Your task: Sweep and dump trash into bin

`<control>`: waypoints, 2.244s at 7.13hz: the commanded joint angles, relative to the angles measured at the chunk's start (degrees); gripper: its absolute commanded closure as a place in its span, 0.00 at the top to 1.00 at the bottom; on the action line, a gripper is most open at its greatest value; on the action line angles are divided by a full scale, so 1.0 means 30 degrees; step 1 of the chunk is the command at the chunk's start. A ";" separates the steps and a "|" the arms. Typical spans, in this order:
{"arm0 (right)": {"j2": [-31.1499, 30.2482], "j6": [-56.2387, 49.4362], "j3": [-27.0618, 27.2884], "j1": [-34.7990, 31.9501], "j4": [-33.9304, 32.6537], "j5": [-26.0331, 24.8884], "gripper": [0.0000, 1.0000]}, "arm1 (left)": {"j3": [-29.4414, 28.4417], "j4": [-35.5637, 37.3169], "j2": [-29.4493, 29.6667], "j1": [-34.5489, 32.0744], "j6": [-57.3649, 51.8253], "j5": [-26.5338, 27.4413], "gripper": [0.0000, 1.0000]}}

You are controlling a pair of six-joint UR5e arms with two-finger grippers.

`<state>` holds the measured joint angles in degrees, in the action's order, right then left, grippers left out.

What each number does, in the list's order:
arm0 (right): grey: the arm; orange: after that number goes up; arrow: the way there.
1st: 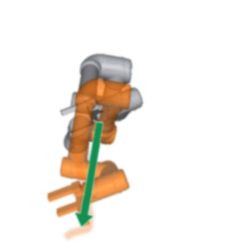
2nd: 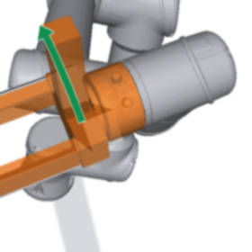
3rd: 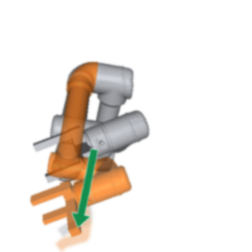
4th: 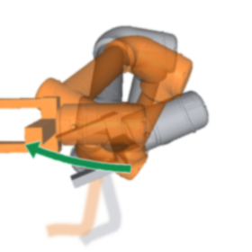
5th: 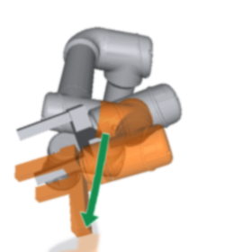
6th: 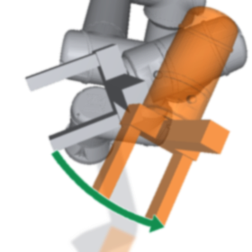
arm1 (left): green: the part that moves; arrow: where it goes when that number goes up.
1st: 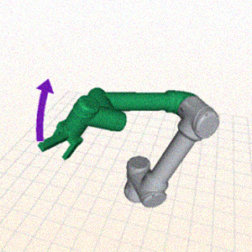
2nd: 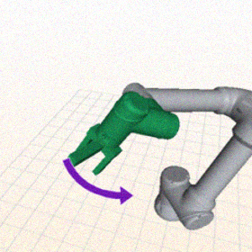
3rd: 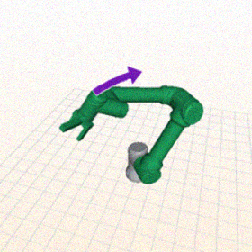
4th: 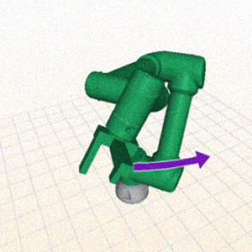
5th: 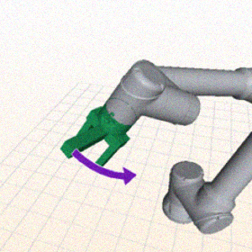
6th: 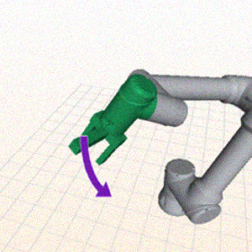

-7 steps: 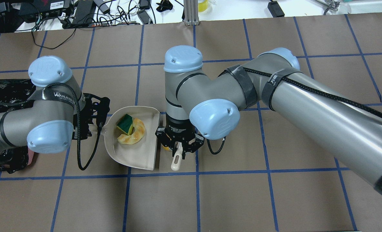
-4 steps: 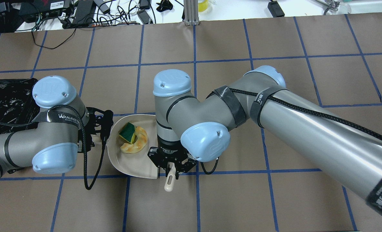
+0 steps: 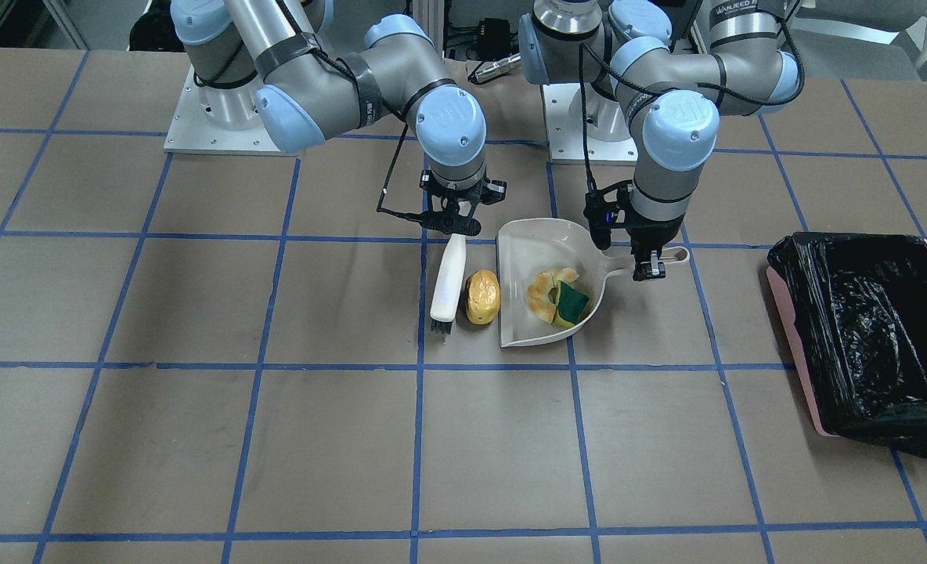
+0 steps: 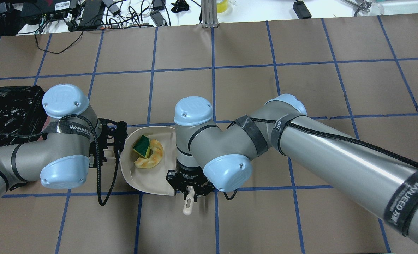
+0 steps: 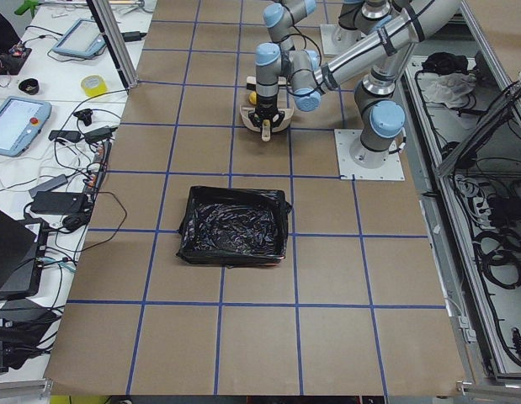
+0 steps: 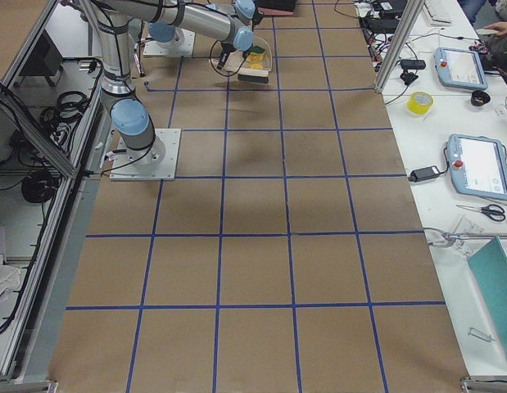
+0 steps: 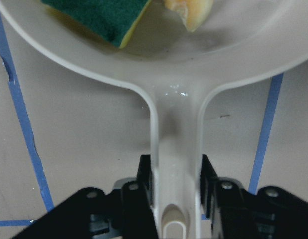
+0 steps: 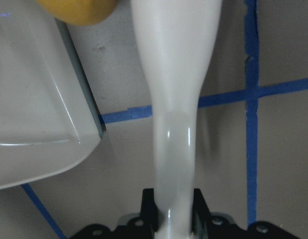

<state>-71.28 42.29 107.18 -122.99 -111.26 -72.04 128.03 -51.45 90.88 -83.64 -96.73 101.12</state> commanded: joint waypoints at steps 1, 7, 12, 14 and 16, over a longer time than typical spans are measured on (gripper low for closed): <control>0.1488 0.1682 -0.0566 -0.0397 -0.2886 0.0802 0.00 | -0.0019 0.0010 0.0115 -0.0070 0.0018 0.0014 0.00; 0.4045 0.6063 -0.5435 -0.2656 -0.1737 0.1403 0.00 | -0.0340 0.0098 0.0321 -0.0100 0.0018 -0.0102 0.00; 0.0914 0.6090 -0.1986 -0.2509 0.0232 0.0928 0.00 | -0.0429 0.0157 0.0350 -0.0071 -0.0040 -0.0220 0.00; 0.0587 0.6119 -0.1743 -0.2538 0.0232 0.0898 0.00 | -0.0429 0.0157 0.0350 -0.0042 -0.0040 -0.0249 0.00; -0.0055 0.6148 -0.1598 -0.2538 0.0580 0.0870 0.00 | -0.0691 -0.0017 0.0350 -0.0041 -0.0040 -0.0278 0.00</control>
<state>-70.27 60.69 102.07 -130.59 -110.26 -69.28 126.45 -51.11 91.93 -83.77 -96.85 100.36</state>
